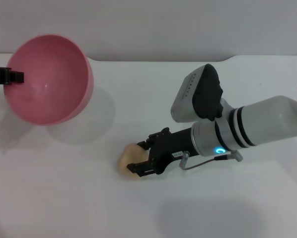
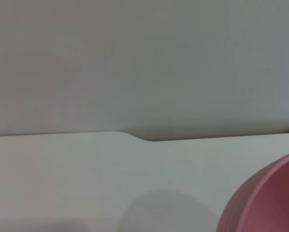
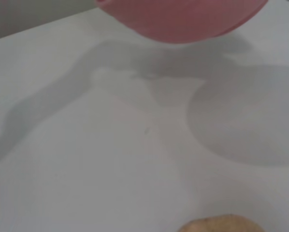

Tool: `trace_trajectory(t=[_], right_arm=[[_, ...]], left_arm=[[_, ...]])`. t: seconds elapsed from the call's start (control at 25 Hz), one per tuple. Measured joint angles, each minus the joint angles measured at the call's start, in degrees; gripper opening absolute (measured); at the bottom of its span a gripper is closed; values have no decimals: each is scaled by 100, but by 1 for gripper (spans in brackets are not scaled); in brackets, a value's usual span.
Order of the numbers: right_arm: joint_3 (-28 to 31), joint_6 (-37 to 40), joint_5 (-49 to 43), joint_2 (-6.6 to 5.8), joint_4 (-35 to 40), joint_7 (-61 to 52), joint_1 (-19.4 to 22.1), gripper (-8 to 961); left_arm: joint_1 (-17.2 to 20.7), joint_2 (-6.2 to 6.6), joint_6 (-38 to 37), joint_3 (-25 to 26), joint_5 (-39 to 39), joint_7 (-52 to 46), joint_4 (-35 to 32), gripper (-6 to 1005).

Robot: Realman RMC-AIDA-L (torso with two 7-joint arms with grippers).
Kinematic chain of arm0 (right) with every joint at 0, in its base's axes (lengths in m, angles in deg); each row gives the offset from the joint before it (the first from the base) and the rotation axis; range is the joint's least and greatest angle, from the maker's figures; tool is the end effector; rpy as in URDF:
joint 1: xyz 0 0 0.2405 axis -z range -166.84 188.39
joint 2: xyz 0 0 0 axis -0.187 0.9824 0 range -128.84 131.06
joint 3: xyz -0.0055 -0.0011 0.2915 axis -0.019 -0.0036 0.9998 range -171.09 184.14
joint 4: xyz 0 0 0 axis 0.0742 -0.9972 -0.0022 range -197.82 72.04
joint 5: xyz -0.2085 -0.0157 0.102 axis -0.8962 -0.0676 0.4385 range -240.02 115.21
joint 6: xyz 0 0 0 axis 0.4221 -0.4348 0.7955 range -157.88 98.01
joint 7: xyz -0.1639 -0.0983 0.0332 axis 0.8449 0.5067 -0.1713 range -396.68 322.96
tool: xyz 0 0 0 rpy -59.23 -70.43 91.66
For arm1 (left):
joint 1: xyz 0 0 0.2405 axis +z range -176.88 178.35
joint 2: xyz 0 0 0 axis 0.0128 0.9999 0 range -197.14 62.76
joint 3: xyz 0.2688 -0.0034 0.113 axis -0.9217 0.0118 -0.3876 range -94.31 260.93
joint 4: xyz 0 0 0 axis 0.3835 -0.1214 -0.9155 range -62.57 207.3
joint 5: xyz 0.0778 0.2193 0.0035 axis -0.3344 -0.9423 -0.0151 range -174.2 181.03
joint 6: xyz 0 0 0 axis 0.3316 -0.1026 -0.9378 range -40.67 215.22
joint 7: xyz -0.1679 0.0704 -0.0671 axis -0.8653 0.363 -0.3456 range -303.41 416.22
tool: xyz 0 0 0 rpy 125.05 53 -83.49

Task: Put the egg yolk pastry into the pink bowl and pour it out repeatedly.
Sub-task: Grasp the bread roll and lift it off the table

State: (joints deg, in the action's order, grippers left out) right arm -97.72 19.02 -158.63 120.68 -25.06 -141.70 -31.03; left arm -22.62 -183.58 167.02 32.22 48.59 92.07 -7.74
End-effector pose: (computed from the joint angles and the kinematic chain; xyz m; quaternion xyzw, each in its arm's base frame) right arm 0.1982 0.4000 -0.2158 -0.9803 0.1776 0.0274 0.0818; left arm -0.2974 0.4247 0.0724 -0.8092 -0.4809 -0.0785 0.3282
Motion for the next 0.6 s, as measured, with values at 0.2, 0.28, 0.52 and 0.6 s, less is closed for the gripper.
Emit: trace_trajectory(t=[0.2,0.28,0.52,0.6], right_arm=[[-124,-46,47,2,1,1,-3,594],[-113,-50,48,-3,-15,1,-6,538],[143,2,52,-26,47,-4,137,318],[394,51,71,-39,57,-3,222,227]], left_arm=[[13,1,-16,5,-1,9,0,1],[22,1,-41,-9,-1,12,0,1],[66,-27,-179,-22,-6,16,6,2],[69,-34,-198,-25,-13,30,32,2]])
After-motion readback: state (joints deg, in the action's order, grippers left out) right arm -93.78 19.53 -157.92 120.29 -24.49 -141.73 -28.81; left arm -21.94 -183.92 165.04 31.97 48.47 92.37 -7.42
